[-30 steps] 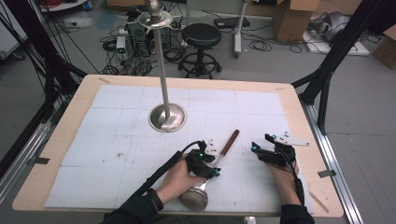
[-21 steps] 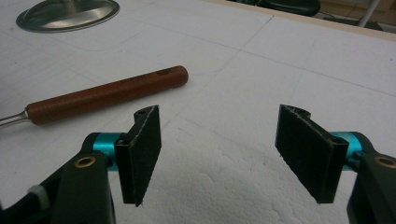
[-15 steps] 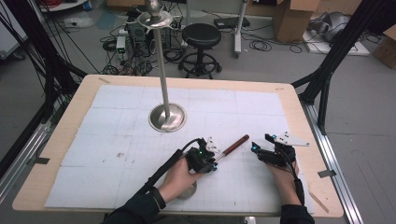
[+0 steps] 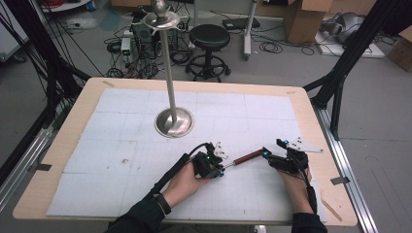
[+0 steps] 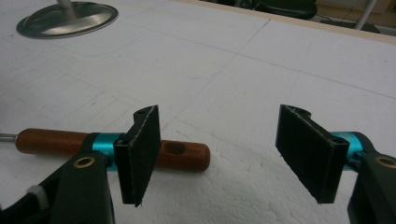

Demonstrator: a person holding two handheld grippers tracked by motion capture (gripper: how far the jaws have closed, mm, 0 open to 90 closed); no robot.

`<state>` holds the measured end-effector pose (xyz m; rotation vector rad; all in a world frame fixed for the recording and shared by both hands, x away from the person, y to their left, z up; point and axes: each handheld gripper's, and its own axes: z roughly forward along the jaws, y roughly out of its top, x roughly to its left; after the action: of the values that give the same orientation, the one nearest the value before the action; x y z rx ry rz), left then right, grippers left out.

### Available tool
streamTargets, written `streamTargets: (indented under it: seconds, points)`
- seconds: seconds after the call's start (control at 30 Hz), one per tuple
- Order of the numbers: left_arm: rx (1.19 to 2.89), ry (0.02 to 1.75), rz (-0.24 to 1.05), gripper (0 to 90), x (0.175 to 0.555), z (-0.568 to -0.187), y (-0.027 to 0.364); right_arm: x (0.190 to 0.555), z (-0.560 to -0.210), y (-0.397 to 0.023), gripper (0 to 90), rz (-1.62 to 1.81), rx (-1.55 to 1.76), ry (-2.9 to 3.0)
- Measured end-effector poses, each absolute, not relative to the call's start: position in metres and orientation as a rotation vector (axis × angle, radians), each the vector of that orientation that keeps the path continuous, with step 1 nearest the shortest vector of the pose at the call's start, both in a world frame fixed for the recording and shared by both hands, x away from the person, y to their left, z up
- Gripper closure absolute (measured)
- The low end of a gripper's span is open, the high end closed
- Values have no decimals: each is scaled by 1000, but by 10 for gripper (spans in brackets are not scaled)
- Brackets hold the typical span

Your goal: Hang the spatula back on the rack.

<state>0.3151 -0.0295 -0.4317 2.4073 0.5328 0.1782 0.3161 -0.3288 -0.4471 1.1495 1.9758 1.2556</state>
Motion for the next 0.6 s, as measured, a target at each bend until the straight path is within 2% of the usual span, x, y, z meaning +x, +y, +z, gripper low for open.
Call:
streamTargets:
  seconds: [0.3, 0.5, 0.6]
  points:
    - [2432, 527, 181, 840, 316, -430, -32, 316, -447, -330, 306, 1258, 1158, 1961]
    - [2427, 525, 115, 843, 321, -428, -26, 316, -446, -332, 306, 1276, 1155, 1928]
    - [2441, 515, 125, 844, 322, -427, -23, 315, -445, -332, 308, 1280, 1148, 1909]
